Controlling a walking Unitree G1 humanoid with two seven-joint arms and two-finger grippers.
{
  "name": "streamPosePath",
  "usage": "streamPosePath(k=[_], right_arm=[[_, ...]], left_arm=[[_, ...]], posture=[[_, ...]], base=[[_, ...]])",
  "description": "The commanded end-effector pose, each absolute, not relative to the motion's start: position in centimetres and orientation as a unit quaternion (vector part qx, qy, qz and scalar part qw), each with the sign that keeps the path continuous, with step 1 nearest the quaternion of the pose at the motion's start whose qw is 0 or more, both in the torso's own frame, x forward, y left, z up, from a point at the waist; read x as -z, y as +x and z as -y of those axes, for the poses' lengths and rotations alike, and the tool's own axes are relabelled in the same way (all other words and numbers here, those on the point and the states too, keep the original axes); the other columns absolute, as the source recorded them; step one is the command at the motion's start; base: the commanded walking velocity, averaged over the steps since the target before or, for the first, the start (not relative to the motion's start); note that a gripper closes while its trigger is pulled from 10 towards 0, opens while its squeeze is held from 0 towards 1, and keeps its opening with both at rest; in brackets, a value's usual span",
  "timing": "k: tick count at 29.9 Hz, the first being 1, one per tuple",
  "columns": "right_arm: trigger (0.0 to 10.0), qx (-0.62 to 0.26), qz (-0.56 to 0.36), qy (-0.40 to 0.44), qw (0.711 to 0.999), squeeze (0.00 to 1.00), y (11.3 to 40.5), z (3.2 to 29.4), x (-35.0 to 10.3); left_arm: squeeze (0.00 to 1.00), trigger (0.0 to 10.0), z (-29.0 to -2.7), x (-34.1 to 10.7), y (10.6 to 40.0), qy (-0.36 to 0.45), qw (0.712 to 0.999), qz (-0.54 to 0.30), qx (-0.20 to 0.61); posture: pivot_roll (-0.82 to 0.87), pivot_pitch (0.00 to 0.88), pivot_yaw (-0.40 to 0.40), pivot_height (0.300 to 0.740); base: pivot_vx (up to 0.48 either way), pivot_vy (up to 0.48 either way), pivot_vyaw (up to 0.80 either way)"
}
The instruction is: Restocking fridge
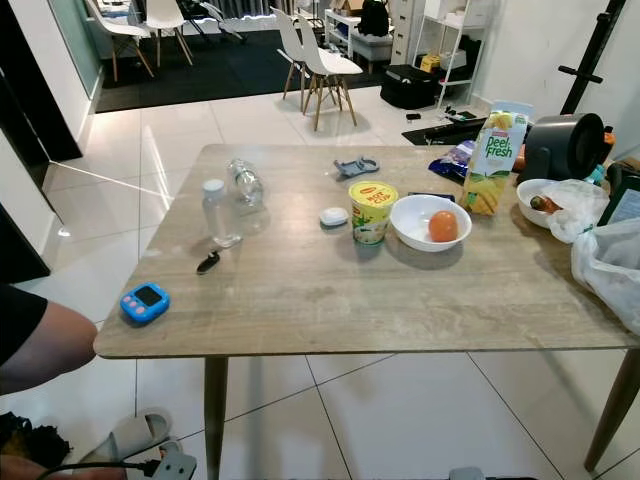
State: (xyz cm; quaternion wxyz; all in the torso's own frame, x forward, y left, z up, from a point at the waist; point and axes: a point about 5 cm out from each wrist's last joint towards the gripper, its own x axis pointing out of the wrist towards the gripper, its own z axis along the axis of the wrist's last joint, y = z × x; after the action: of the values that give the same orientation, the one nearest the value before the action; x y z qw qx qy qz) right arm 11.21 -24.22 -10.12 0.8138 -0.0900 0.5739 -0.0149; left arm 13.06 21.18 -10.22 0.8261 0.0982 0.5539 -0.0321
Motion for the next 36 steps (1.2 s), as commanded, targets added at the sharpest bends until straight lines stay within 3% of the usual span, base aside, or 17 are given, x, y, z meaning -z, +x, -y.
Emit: streamPosePath(k=[1, 13, 29, 36], right_arm=[[10.0, 0.007, -0.569, -0.094, 0.817, 0.0, 11.46, 24.11, 10.06], [10.0, -0.003, -0.562, -0.099, 0.821, 0.0, 11.76, 23.95, 9.99], [10.0, 0.009, -0.57, -0.103, 0.815, 0.0, 11.52, 24.05, 10.08], [10.0, 0.012, -0.569, -0.101, 0.816, 0.0, 11.55, 24.23, 10.02]], left_arm=[[0.0, 10.0, -20.77, 10.41, 12.71, 0.098, 0.822, -0.56, 0.041], [0.0, 10.0, -20.7, 10.39, 12.82, 0.097, 0.823, -0.559, 0.042], [0.0, 10.0, -20.68, 10.4, 12.78, 0.089, 0.823, -0.56, 0.042], [0.0, 10.0, -20.74, 10.42, 12.71, 0.09, 0.822, -0.562, 0.037]], posture=[[0.06, 0.0, 0.0, 0.74], [0.06, 0.0, 0.0, 0.74], [0.07, 0.0, 0.002, 0.74], [0.07, 0.0, -0.001, 0.74]], base=[[0.0, 0.0, 0.0], [0.0, 0.0, 0.73], [0.0, 0.0, 0.0], [0.0, -0.423, 0.0]])
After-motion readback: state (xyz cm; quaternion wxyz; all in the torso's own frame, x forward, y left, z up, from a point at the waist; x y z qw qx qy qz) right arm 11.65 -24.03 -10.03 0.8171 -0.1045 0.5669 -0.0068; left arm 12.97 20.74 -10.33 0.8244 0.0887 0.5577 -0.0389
